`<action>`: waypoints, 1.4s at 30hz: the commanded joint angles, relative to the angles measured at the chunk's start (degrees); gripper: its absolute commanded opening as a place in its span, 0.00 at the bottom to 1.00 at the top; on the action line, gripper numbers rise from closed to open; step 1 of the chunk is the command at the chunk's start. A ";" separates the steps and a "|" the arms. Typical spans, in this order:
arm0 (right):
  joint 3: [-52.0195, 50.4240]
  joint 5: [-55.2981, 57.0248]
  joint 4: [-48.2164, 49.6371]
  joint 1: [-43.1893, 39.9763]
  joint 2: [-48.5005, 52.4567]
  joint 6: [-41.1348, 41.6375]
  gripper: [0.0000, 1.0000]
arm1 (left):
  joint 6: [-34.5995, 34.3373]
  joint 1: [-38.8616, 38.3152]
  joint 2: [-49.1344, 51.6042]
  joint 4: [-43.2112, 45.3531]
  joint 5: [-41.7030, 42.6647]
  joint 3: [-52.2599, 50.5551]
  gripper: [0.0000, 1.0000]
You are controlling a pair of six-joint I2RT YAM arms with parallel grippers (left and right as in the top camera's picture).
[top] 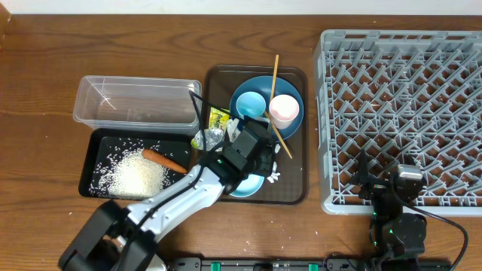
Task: Sort waste into correct bins and load items into the dishwasher rack
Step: 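Lower the left gripper and pinch the white tissue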
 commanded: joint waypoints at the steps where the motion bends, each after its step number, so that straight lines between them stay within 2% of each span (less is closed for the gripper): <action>1: -0.07 -0.02 -0.26 0.72 -0.04 0.28 0.99 | 0.79 -0.09 0.52 -0.33 -1.07 1.18 0.47; 16: -0.07 -0.04 -0.26 0.72 -0.04 0.28 0.99 | 0.81 -2.12 0.68 -2.27 -1.16 1.07 0.46; 23: -0.07 -0.02 -0.26 0.72 -0.04 0.28 0.99 | 0.81 -2.12 1.49 -2.27 -5.73 0.37 0.46; 33: -0.07 -0.04 -0.26 0.72 -0.04 0.28 0.99 | 0.33 -2.12 4.98 -0.52 -5.79 0.37 0.47; 35: -0.07 -0.04 -0.26 0.72 -0.04 0.28 0.99 | 0.33 -2.12 5.11 -0.37 -5.79 0.37 0.39; 40: -0.07 -0.02 -0.26 0.72 -0.04 0.28 0.99 | 0.33 -2.12 5.05 0.07 -5.68 0.37 0.07; 42: -0.07 -0.04 -0.26 0.72 -0.04 0.28 0.99 | 0.31 -2.12 4.76 0.04 -5.11 0.37 0.06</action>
